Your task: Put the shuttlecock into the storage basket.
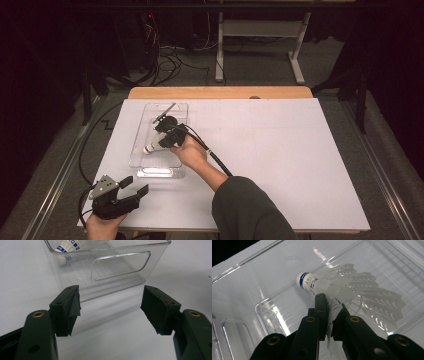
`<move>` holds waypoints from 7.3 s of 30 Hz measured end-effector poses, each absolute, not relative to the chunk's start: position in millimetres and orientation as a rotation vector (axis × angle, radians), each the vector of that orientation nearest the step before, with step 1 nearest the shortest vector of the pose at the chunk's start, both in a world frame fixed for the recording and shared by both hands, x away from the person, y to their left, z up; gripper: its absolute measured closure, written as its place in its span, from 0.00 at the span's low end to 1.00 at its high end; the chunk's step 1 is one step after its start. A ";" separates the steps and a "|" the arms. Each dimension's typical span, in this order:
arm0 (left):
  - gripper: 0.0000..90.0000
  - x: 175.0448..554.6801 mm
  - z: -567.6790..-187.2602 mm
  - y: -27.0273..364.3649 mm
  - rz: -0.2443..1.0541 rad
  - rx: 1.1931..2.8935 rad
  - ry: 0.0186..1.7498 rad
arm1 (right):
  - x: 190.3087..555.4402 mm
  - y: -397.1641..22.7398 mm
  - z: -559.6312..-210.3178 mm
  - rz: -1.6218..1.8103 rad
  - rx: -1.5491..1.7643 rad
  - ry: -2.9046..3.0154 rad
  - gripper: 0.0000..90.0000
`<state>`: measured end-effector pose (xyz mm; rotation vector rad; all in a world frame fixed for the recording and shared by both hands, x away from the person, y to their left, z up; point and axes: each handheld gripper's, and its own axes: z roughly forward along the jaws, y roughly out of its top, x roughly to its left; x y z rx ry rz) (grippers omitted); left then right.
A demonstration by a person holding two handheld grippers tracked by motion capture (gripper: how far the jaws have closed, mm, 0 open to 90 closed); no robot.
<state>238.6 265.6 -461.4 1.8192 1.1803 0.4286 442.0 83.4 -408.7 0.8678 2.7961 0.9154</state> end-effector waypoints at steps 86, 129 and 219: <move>0.36 239.5 -461.7 265.5 0.432 1.822 1.184 | 438.7 33.9 -389.0 0.919 0.975 2.767 0.83; 0.36 240.3 -461.7 265.5 0.436 1.817 1.193 | 436.5 -28.1 -383.8 1.043 1.044 2.658 0.77; 0.36 241.1 -462.1 265.6 0.436 1.812 1.202 | 420.7 -131.6 -403.0 1.102 1.206 2.531 0.61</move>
